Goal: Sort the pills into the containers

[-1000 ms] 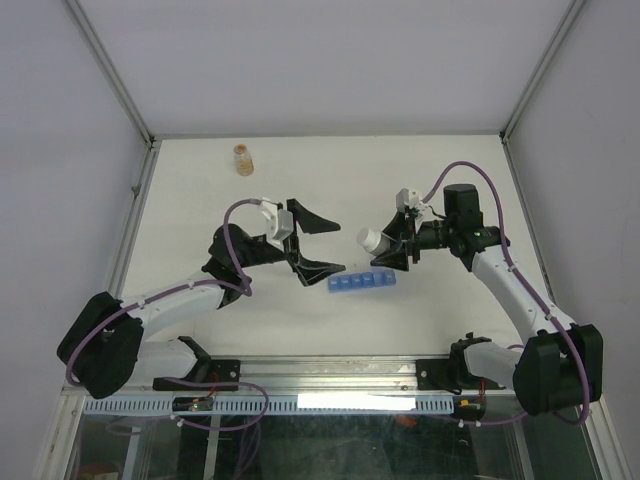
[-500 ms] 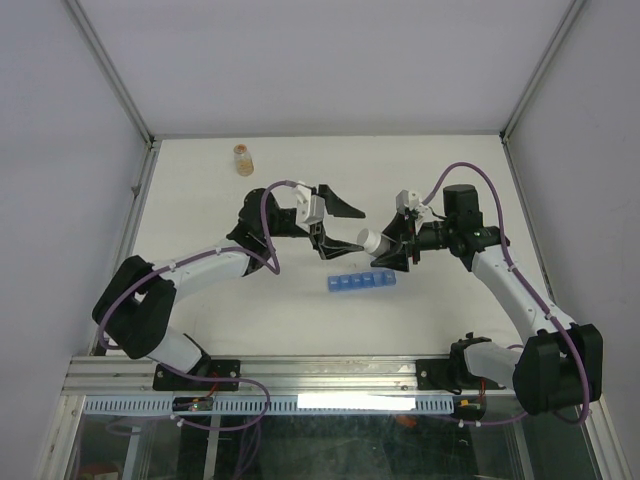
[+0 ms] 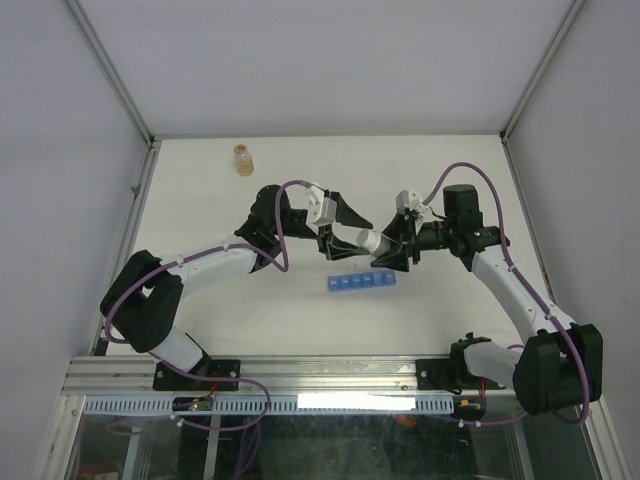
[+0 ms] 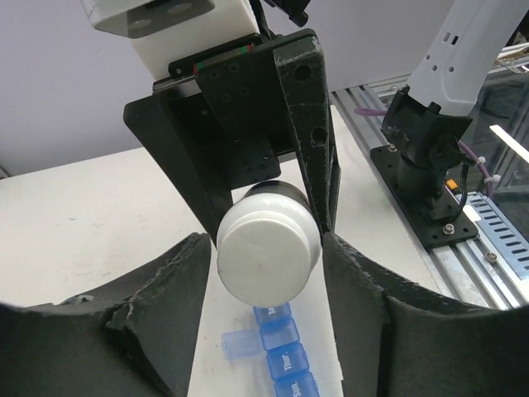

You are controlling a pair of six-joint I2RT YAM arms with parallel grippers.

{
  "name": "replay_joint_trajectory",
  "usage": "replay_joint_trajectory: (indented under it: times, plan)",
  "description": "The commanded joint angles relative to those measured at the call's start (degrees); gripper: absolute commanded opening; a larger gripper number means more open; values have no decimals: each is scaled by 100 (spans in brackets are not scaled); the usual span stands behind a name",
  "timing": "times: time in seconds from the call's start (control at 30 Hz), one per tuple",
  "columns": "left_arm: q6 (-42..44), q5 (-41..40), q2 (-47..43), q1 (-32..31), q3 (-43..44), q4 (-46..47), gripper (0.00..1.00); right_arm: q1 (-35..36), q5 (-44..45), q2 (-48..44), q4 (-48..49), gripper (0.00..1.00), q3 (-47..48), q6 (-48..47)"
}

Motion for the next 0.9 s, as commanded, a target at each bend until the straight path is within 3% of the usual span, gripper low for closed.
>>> replay_joint_trajectory:
  times: [0.0, 0.13, 0.2, 0.33, 0.47, 0.7, 0.87]
  plan:
    - [200, 229, 43, -82, 327, -52, 55, 21, -193, -41, 25, 0, 307, -95]
    - [117, 274, 65, -117, 409, -146, 40, 26, -198, -41, 17, 0, 315, -96]
    - [-31, 264, 65, -140, 414, -144, 20, 23, -191, -46, 17, 0, 316, -88]
    - [-727, -130, -51, -298, 285, -28, 0, 22, -151, -54, 9, 0, 337, -78]
    - [-1599, -1476, -332, -747, -244, 465, 0, 14, -107, -41, 8, 0, 356, -69]
    - [-2817, -3732, -552, -1286, -477, -104, 0, 9, -110, -39, -33, 0, 397, -47]
    - [-3332, -4119, -570, -1391, -484, -250, 0, 4, -152, -18, -36, 0, 408, -21]
